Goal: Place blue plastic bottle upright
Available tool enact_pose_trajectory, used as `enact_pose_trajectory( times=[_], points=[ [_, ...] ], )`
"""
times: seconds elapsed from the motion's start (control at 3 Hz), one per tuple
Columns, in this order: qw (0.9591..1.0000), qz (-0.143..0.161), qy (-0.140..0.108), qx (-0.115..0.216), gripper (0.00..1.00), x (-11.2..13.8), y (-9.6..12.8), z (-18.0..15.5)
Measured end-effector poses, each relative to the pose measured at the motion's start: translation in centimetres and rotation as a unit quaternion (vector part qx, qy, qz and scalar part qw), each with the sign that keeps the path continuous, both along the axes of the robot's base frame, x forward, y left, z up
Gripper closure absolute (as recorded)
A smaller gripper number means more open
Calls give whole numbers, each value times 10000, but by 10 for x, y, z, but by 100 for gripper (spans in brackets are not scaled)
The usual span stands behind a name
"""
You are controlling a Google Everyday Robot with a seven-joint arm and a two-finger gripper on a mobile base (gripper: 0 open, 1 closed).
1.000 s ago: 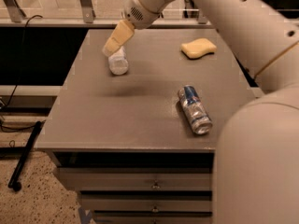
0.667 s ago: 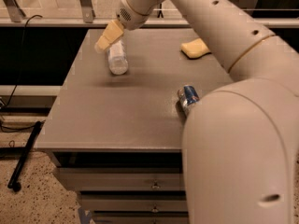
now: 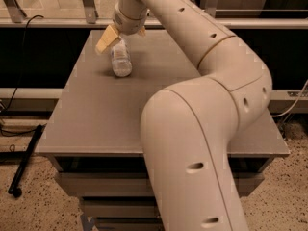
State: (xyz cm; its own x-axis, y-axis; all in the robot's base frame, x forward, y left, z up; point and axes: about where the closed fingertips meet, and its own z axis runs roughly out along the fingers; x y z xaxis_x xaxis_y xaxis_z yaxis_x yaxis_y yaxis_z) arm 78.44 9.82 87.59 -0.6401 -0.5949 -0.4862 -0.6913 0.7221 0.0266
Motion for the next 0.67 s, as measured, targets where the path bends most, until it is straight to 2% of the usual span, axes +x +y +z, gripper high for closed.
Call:
enact_pose_trajectory(
  times=[0.33, 0.67],
  points=[
    [9984, -472, 225, -209, 0, 13, -10, -17],
    [9948, -812, 445, -424, 0, 18, -11, -31]
  ],
)
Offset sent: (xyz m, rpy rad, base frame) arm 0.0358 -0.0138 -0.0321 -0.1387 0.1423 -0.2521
